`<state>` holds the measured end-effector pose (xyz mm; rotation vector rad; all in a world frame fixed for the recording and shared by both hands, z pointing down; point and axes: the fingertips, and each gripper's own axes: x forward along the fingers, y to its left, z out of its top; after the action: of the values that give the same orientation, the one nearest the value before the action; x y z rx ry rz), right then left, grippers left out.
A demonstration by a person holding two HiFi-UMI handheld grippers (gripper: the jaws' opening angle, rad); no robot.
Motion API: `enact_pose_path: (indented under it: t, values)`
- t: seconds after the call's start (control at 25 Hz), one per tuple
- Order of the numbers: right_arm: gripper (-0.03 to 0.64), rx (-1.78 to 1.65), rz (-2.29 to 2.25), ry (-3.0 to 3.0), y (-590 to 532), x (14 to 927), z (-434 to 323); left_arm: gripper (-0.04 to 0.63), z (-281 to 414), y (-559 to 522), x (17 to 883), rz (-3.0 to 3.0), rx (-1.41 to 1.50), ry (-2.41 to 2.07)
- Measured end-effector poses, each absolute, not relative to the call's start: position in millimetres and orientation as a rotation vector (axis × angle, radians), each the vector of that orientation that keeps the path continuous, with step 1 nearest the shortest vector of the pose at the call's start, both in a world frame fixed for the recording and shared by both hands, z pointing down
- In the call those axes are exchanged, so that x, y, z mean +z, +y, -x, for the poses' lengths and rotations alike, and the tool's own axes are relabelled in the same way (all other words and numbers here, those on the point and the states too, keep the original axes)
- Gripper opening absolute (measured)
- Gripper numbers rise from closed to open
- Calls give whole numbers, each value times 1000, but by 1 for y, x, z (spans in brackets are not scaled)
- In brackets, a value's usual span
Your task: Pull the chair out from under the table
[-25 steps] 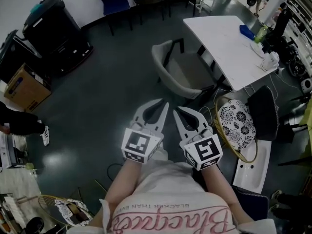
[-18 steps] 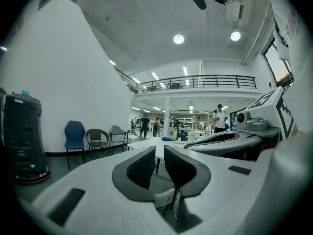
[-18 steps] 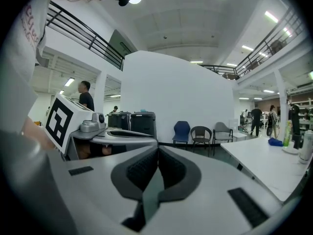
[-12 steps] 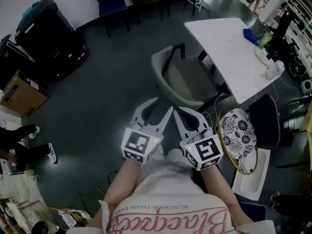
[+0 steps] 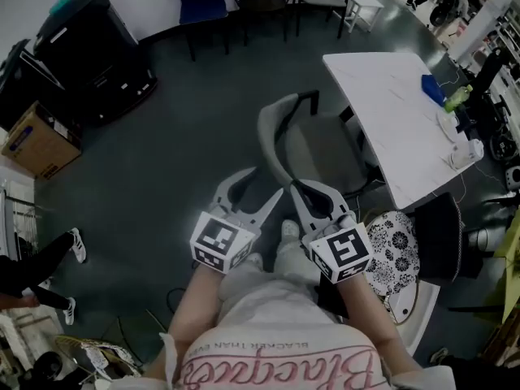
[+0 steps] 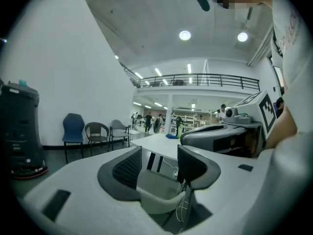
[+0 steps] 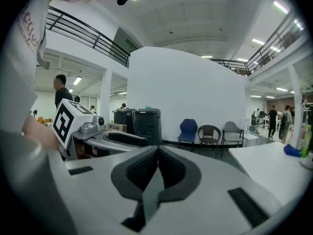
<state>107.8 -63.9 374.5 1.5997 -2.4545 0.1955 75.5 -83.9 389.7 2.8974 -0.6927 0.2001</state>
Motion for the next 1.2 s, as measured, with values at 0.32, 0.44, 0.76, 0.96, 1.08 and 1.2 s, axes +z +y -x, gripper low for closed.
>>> enact_pose_path:
  t: [0.32,0.44,0.76,0.96,1.08,1.2]
  values:
    - [5,175,-1371,-2503,-130,401,-158,179,-115,-146,427,-2737,376,-874]
    - [5,223,-1328,-2521,-152,416,-179,171,-132,-169,444,-2674,401,-929]
    - [5,374,-1228,-2540,-192,455,-214,172,-138,-217,509,-2381,731,-1107]
    - [5,437,-1179,-2525,-211,478,-213,173,-129,-241,546,-2220,856,-1136]
    - [5,457,-1167,-2490,-225,495,-211,173,-127,-252,566,-2145,888,-1124]
    - [5,494,-1171,-2442,-239,513,-213,176,-125,-261,588,-2079,931,-1101]
